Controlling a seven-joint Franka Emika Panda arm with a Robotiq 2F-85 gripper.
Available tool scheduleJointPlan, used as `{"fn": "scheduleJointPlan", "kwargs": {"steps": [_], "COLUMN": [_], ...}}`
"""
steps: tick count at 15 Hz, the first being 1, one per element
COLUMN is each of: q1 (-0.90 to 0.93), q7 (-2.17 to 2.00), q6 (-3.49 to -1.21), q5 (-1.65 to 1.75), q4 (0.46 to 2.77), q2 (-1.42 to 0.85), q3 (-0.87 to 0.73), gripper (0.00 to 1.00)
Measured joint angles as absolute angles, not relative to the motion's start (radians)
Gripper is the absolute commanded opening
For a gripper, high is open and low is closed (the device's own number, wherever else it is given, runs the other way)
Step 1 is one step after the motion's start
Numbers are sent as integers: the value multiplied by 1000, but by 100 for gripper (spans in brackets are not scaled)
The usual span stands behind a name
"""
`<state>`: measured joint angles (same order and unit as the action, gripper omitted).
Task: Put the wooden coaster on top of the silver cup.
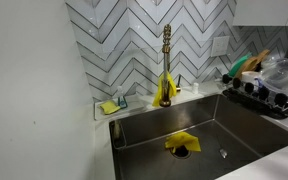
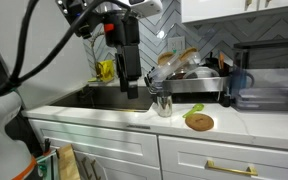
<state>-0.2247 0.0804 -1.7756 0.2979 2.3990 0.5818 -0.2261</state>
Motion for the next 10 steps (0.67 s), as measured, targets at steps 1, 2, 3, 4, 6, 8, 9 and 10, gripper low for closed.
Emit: {"fn": "scheduleJointPlan", "kwargs": {"steps": [1, 2, 3, 4, 6, 8, 9, 10], "q1": [-224, -224, -228, -240, -283, -321, -334, -343], "q7": [80, 80, 73, 52, 9, -2, -2, -2], "q6": [-1776, -1776, -1776, -1776, -1787, -1822, -1851, -1884], "q5": [298, 298, 300, 310, 345, 366, 369, 369], "q4": [2399, 2399, 2398, 2394, 2380, 2358, 2345, 2330], "q2": [582, 581, 577, 565, 516, 446, 408, 369], "q3": [-220, -218, -218, -220, -241, -274, -291, -305], "gripper": [100, 100, 100, 100, 100, 100, 100, 100]}}
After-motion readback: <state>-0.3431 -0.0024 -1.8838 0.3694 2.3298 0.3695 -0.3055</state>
